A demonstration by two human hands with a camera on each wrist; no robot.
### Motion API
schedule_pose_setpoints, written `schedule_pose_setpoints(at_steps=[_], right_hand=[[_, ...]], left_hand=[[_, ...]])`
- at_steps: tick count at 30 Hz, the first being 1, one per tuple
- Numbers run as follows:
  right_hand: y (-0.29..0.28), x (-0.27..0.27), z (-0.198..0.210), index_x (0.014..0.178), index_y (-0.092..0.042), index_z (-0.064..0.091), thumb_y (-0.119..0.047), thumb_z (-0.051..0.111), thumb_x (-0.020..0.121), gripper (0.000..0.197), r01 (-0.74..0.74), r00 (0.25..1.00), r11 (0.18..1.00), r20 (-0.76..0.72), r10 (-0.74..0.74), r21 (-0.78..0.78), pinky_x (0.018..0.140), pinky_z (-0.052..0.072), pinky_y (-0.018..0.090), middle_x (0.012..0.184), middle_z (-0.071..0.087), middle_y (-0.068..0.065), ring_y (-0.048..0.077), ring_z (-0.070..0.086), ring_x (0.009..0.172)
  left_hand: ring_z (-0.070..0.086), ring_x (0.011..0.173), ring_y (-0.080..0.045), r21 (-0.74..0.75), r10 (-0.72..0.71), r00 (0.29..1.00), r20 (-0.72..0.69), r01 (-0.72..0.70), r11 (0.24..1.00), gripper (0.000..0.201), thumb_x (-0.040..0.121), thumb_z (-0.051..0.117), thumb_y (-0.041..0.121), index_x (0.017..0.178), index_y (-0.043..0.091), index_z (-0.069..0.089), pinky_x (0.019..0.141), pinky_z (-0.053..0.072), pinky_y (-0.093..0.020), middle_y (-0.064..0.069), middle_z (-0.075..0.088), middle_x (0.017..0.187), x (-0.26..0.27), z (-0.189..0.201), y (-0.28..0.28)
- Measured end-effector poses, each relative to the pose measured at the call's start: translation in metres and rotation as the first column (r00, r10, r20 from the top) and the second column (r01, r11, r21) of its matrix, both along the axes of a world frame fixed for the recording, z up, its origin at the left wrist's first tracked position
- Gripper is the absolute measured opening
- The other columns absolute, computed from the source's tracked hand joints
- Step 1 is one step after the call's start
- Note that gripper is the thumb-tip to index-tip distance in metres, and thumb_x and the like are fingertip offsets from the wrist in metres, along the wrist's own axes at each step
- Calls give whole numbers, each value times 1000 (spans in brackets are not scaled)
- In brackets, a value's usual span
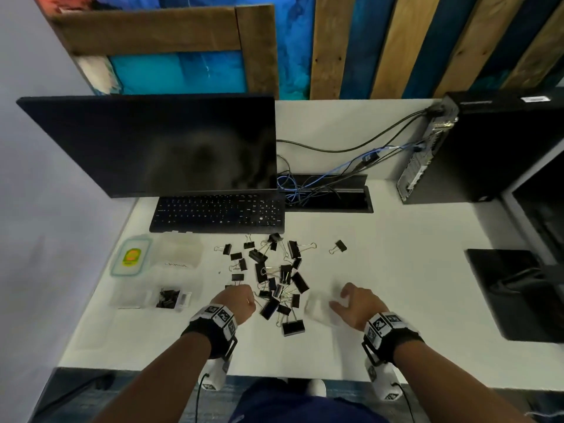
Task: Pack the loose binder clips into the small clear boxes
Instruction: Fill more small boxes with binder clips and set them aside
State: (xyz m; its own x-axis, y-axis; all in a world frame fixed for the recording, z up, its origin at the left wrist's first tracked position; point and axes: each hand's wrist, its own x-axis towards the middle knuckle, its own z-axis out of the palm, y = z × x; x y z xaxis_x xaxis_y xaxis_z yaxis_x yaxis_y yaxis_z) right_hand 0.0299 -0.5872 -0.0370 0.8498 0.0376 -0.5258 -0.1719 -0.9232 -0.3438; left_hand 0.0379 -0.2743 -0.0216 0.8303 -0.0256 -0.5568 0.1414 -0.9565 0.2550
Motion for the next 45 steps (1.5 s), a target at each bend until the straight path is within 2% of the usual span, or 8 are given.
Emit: schedule_pose_setpoints(at_steps=[4, 8, 12, 22, 30, 35, 39, 45], right_hand=[[6, -2, 3, 144, -30, 36, -72, 66, 70, 89, -165, 986, 985, -7, 166, 50, 100, 46, 38, 136, 38, -1, 22, 52, 120], [14, 3, 0, 146, -28, 37, -55, 74, 75, 85, -221, 972, 975, -69, 222, 24, 103, 42, 33, 138, 44, -2, 19, 48, 125], [21, 10, -1, 145, -29, 40, -51, 78, 73, 84, -156, 984, 988, -90, 156, 5, 103, 41, 34, 133, 49, -1, 20, 49, 125], [28, 19, -11, 147, -30, 41, -44, 81, 71, 87, -73, 991, 997, -109, 73, -1, 103, 42, 35, 129, 50, -1, 21, 50, 124], [29, 21, -10, 152, -33, 32, -43, 78, 76, 89, -86, 991, 995, -96, 89, 43, 104, 43, 37, 131, 42, -2, 24, 50, 123], [24, 21, -8, 152, -34, 31, -45, 80, 74, 92, -88, 992, 992, -84, 96, 92, 105, 40, 33, 137, 46, 1, 22, 46, 128], [17, 14, -10, 136, -30, 40, -47, 87, 62, 89, 50, 998, 987, -42, -44, 152, 87, 48, 29, 124, 59, -7, 17, 59, 101], [14, 7, -10, 120, -28, 43, -50, 84, 65, 71, 71, 997, 987, -27, -68, 145, 64, 40, 25, 85, 50, -14, 15, 57, 82]], left_hand=[[62, 96, -15, -69, -34, 999, 30, 36, 997, 29, 81, 67, 41, 107, 29, 58, 87, 52, -33, 6, 64, 104, 7, -5, -4], [59, 105, -15, -40, -208, 978, -12, 207, 977, 59, 74, 71, 56, 122, 32, 48, 90, 49, -34, 8, 56, 119, 7, -13, -17], [58, 108, -21, 52, -348, 937, 23, 346, 937, 49, 82, 64, 44, 123, 23, 46, 88, 49, -35, 1, 53, 124, 8, -16, -24], [67, 75, -19, -433, 148, 984, 97, -92, 896, 20, 94, 48, 28, 102, 22, 65, 75, 57, -38, 2, 67, 82, 35, -14, 1], [65, 56, -9, -568, 203, 977, 68, -129, 813, 19, 98, 52, 36, 108, 22, 60, 54, 47, -20, 1, 69, 83, 55, -4, -2], [69, 84, -14, -523, 143, 989, 27, -108, 846, 19, 90, 65, 32, 104, 22, 60, 79, 56, -31, 2, 69, 98, 59, -7, -19], [64, 84, -8, -582, 142, 989, -40, -139, 801, 19, 87, 69, 33, 100, 28, 57, 64, 44, -17, 4, 68, 102, 61, 5, -49], [66, 82, -13, -544, 70, 998, -9, -63, 837, 33, 76, 77, 41, 102, 26, 61, 76, 56, -31, 7, 66, 96, 63, 2, -82]])
